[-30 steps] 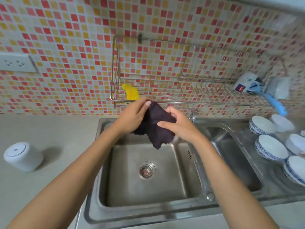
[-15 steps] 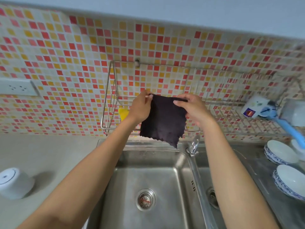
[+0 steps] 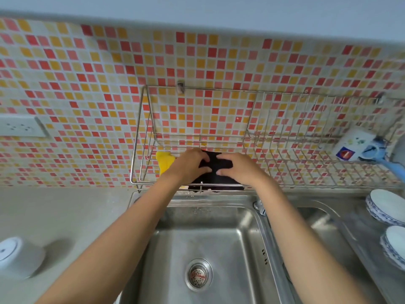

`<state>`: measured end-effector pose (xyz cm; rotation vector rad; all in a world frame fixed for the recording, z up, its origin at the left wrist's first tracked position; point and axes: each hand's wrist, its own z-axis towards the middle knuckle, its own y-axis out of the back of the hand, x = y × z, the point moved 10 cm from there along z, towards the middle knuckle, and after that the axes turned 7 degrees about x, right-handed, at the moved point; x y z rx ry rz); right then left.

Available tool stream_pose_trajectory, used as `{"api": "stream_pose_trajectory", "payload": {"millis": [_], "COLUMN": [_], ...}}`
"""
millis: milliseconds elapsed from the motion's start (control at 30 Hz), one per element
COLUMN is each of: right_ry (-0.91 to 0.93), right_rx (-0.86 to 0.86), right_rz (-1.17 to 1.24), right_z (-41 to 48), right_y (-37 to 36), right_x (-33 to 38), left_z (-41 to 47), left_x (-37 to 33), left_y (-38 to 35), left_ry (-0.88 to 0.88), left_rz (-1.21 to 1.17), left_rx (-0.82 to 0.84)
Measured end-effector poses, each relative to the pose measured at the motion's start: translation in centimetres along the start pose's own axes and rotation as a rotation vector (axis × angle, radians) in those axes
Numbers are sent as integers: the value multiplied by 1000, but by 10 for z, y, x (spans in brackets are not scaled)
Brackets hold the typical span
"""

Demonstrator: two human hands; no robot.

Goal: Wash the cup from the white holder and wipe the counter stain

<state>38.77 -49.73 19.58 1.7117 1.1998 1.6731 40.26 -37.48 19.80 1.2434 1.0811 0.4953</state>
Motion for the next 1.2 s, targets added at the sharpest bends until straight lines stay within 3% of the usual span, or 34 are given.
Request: {"api": "stream_pose_trajectory", "payload": {"millis": [100, 233, 300, 367, 600, 733, 900, 1067, 1200], "right_ry": [-39, -15, -34, -47, -61, -66, -26, -92, -90], "right_rx": [78, 134, 245, 258, 156, 25, -233, -409, -365], "right_rz": [-21, -142, -216, -243, -263, -278, -394, -495, -403], "right_z": [-2, -10, -14, -15, -16, -24, -42, -74, -98], "right_y": [-4, -18, -36, -42, -37, -25, -13, -25, -44], "right_x": [0, 15, 19, 19, 12, 16, 33, 36, 47], "left_z": [-2, -25, -37, -40, -41, -64, -105, -143, -170], "left_x": [-3, 17, 36, 41, 36, 23, 23, 30, 35], "left_y": [2, 23, 20, 15, 16, 19, 2, -16, -28], "left_ry": [18, 234, 375, 394, 254, 208, 246, 228, 200], "left_rz": [49, 211, 227, 130, -88, 158, 325, 321, 298], "left_rx": [26, -184, -124, -68, -119, -255, -269, -186, -83]}}
